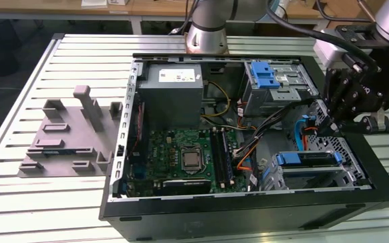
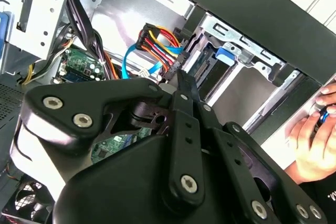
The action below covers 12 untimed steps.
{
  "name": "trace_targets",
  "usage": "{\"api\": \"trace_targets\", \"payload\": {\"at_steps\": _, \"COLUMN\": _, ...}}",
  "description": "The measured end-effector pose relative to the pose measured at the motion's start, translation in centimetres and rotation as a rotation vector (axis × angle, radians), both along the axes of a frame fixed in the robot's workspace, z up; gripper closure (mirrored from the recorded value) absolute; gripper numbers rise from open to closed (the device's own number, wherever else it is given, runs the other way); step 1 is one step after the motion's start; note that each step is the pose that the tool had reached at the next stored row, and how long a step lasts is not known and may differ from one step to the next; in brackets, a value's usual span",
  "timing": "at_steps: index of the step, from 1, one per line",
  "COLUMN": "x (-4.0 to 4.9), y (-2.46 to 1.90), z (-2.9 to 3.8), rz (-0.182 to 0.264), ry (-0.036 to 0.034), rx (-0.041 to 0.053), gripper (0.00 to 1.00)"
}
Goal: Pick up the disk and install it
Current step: 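Insert the first disk wire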
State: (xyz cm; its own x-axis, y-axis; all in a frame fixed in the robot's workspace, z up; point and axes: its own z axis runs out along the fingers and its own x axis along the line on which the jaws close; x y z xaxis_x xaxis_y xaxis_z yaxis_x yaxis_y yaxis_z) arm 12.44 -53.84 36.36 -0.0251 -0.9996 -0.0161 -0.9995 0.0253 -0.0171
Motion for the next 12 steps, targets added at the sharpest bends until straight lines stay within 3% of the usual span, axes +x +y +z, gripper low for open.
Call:
{"api": "trace_targets", "payload": {"at_steps": 3, "x": 0.0, "y": 0.42, "z": 0.0, "rz": 0.0, "ry": 0.0, "rx": -0.012, "gripper": 0.83}}
{"api": "trace_targets", "payload": {"at_steps": 4, "x": 0.0, "y": 0.56, "z": 0.0, "rz": 0.0, "ry": 0.0, "rx": -0.0174, "gripper": 0.76}}
{"api": "trace_targets", "payload": {"at_steps": 7, "x": 0.0, "y": 0.75, "z": -0.04, "rz": 0.0, "ry": 0.0, "rx": -0.0284, "gripper": 0.75}}
{"api": "trace_targets", "payload": {"at_steps": 8, "x": 0.0, "y": 0.75, "z": -0.1, "rz": 0.0, "ry": -0.0001, "rx": -0.0312, "gripper": 0.69}}
{"api": "trace_targets", "payload": {"at_steps": 12, "x": 0.0, "y": 0.8, "z": -0.33, "rz": 0.0, "ry": -0.0002, "rx": -0.0331, "gripper": 0.69}}
